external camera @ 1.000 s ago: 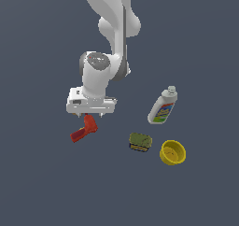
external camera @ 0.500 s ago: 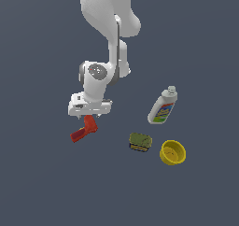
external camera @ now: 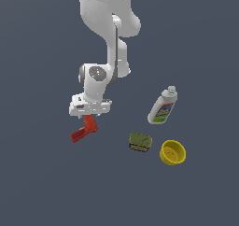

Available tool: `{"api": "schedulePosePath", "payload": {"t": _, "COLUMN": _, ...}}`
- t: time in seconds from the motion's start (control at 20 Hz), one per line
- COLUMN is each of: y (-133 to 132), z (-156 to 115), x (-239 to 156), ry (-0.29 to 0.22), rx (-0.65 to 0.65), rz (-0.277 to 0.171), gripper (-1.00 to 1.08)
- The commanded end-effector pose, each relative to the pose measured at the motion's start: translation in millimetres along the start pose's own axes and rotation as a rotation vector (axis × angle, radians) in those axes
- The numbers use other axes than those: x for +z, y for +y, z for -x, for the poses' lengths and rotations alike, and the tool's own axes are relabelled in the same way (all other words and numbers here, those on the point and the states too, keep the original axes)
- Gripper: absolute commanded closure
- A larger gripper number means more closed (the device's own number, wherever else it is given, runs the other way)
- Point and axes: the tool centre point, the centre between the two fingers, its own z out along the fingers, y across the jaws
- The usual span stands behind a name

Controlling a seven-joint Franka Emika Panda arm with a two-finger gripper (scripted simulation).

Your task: Pick up a designated object from a clutter of objects.

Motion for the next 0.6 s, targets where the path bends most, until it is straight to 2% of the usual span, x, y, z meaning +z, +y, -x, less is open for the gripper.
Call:
{"api": "schedulePosePath", "payload": {"t": 0.0, "y": 0.1, "z": -0.1, "x": 0.8, "ry": 0.000, "rx": 0.000, "rz": 0.000, "gripper": -1.00}}
{"api": "schedulePosePath", "payload": {"t": 0.55, "y": -0.6, "z": 1.2, "x": 28.8, "ry": 0.001, "rx": -0.003, "rz": 0.000, "gripper": -1.00}}
